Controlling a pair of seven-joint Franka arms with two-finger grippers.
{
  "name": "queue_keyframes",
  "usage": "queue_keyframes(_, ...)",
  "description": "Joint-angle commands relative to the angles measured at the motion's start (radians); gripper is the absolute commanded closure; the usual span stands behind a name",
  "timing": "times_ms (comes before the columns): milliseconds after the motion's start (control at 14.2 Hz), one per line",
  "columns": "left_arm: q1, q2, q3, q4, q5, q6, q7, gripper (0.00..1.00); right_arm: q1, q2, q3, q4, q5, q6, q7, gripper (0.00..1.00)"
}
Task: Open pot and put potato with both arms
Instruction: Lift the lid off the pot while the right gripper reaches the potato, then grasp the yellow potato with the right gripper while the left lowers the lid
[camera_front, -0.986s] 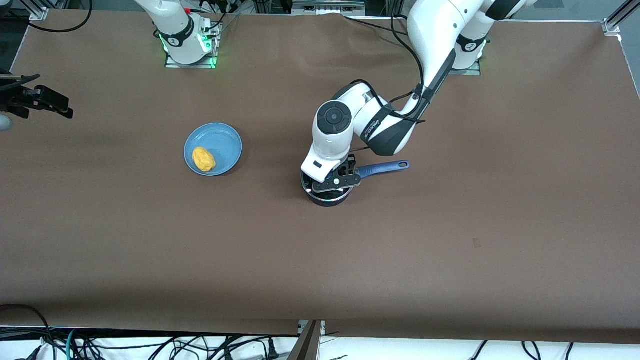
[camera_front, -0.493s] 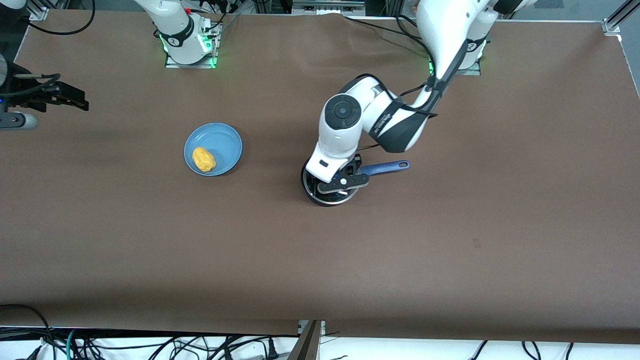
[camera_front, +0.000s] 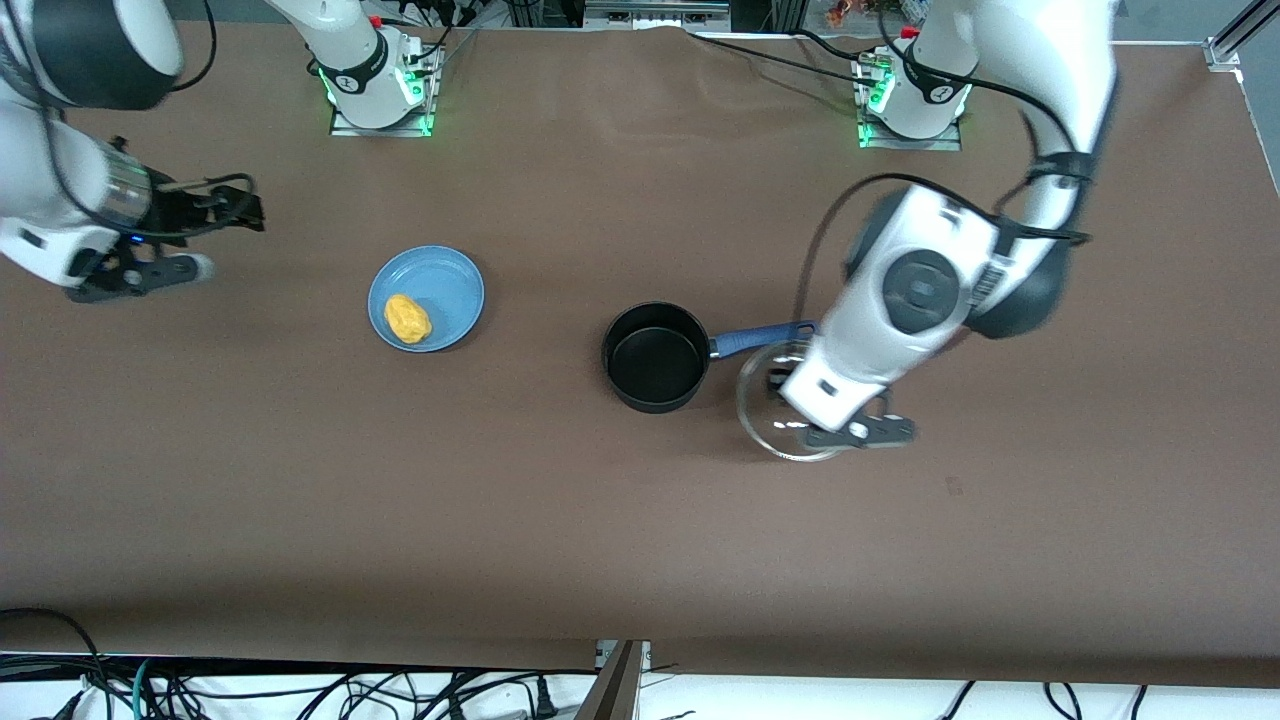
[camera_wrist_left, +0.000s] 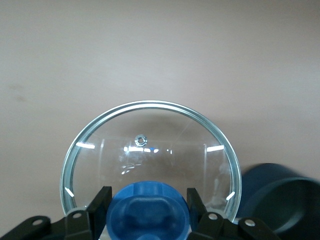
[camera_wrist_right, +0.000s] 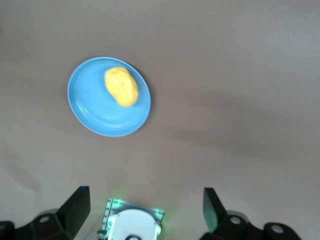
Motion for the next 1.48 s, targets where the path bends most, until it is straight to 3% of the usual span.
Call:
queue_keyframes(0, 0.131, -0.043, -0.010, -0.081, -0.029, 0.003, 0.190, 0.54, 0.006, -0.030, 0.044, -0.159, 0.007, 0.172, -0.039, 0.00)
queue_keyframes(282, 0.263, 0.000, -0.010, -0.112, -0.026, 0.015, 0.276, 0.55, 0.006, -0.062, 0.099, -0.417, -0.002, 0.489, -0.050, 0.00)
queue_keyframes(563, 0.337, 0.050, -0.010, -0.115, -0.027, 0.059, 0.388, 0.55, 0.008, -0.047, 0.108, -0.629, -0.004, 0.800, -0.096, 0.00)
queue_keyframes(775, 0.366, 0.113, -0.011, -0.113, -0.027, 0.150, 0.447, 0.54, 0.017, 0.011, 0.110, -0.700, -0.008, 0.984, -0.098, 0.00)
queue_keyframes(1127, 0.362, 0.172, -0.011, -0.113, -0.027, 0.227, 0.447, 0.54, 0.041, 0.144, 0.110, -0.718, -0.010, 1.188, -0.104, 0.00)
queue_keyframes(1338, 0.362, 0.182, -0.011, -0.121, -0.027, 0.254, 0.447, 0.53, 0.052, 0.162, 0.108, -0.720, -0.010, 1.213, -0.142, 0.01)
queue_keyframes(1408, 0.359, 0.182, -0.011, -0.121, -0.027, 0.254, 0.447, 0.51, 0.052, 0.172, 0.105, -0.720, -0.010, 1.214, -0.168, 0.09)
